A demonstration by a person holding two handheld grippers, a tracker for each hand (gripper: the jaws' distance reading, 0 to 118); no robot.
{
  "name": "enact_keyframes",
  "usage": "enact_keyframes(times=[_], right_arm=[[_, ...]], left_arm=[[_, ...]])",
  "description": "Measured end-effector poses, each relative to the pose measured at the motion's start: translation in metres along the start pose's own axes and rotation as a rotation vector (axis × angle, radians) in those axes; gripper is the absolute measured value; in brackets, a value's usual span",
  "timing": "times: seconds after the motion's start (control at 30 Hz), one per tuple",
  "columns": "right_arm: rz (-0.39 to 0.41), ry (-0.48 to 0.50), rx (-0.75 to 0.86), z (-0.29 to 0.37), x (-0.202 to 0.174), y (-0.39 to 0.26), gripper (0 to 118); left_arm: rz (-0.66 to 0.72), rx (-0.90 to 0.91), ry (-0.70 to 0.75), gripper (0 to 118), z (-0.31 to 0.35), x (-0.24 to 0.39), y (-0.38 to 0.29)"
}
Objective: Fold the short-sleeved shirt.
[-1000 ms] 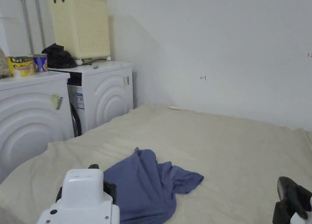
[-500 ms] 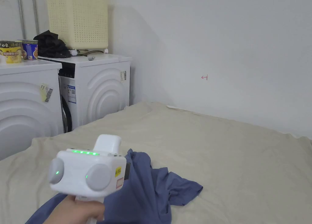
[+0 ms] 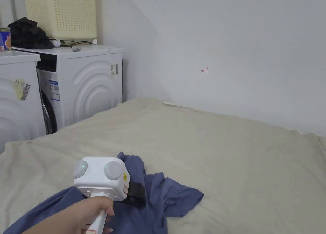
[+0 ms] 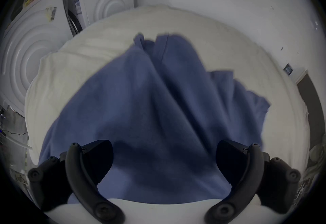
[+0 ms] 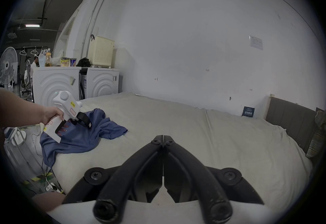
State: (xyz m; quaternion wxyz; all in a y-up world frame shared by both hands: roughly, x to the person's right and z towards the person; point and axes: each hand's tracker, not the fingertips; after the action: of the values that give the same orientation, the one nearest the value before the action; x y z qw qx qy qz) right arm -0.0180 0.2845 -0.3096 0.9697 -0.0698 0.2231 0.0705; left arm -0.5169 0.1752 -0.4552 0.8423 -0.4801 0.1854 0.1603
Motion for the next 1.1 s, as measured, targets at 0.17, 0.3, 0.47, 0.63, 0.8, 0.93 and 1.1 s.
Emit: enact_keyframes(times=[0.17, 0.3, 0.47, 0.63, 0.8, 0.93, 1.1], right_arm=[[-0.007, 0.023, -0.047, -0.006, 0.006, -0.014, 0], [-0.034, 0.029, -0.076, -0.007, 0.008, -0.022, 0], [-0.042, 0.042, -0.094, -0.005, 0.013, -0.024, 0], [-0.048, 0.042, -0.091, 0.003, 0.020, -0.021, 0], [-0.059, 0.037, -0.086, 0.012, 0.030, -0.013, 0], [-0.075, 0.018, -0.055, 0.023, 0.042, -0.003, 0], [-0.105, 0.002, -0.016, 0.037, 0.059, 0.010, 0]], left_arm=[[0.015, -0.022, 0.028, 118, -0.024, -0.003, -0.008], [0.008, -0.052, 0.046, 118, -0.016, 0.000, -0.004], [-0.032, -0.006, 0.047, 88, 0.006, 0.011, -0.011], [-0.070, 0.038, 0.052, 3, 0.021, 0.016, -0.015], [-0.020, 0.072, -0.005, 3, 0.060, -0.001, 0.002], [-0.105, 0.151, 0.028, 3, 0.137, 0.000, 0.013], [-0.192, 0.293, 0.019, 3, 0.241, 0.012, 0.021]])
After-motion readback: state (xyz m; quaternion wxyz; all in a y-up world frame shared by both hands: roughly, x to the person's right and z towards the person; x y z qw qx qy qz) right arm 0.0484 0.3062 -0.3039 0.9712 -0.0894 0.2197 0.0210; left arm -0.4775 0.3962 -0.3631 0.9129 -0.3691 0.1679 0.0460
